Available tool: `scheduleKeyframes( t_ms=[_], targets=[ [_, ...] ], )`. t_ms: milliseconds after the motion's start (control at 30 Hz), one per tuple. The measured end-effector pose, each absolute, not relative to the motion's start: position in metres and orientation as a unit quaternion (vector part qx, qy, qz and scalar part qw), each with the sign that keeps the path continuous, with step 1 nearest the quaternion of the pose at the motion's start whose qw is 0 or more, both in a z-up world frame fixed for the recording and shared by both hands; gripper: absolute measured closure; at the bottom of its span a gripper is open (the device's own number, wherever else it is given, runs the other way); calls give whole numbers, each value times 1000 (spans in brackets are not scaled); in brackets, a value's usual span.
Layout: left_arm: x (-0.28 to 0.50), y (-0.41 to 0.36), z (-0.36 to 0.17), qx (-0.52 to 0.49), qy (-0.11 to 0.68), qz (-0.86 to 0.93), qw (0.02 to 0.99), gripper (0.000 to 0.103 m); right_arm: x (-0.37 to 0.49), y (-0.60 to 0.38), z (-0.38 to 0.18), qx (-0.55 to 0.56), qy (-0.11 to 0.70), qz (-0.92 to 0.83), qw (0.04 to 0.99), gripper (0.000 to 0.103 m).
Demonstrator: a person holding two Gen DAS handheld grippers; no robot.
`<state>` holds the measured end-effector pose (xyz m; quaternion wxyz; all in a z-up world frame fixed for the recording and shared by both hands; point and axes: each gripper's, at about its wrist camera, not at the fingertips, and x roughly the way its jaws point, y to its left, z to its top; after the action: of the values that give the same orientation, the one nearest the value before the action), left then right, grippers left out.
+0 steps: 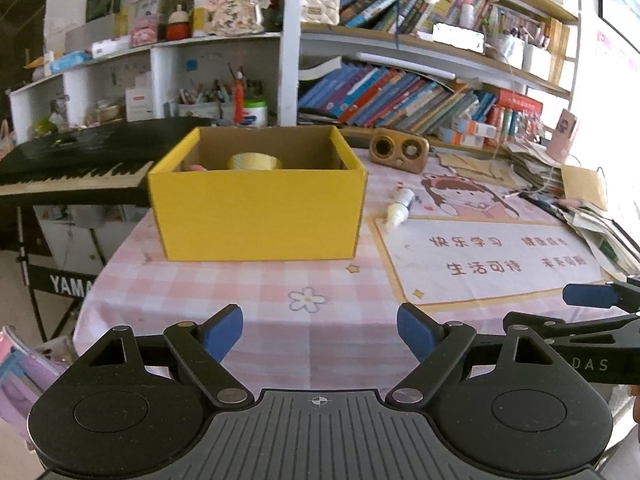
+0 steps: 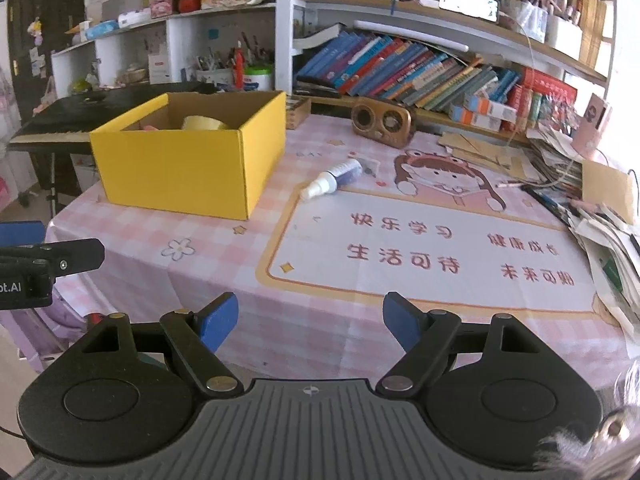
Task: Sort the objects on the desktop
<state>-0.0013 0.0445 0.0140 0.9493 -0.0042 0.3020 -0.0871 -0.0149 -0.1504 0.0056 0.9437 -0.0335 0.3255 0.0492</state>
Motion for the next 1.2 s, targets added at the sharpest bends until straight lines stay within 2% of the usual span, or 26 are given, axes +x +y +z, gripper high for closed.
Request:
scheduleKeyframes(
  t_ms=[200,1200],
  targets=[
    [7,27,11,6,311,-114,944,16,-17,-165,3,-27,336,25,941,22],
    [62,-36,10,25,315,-162,935,16,28,-223,0,-11,352,-13,936,22]
  ],
)
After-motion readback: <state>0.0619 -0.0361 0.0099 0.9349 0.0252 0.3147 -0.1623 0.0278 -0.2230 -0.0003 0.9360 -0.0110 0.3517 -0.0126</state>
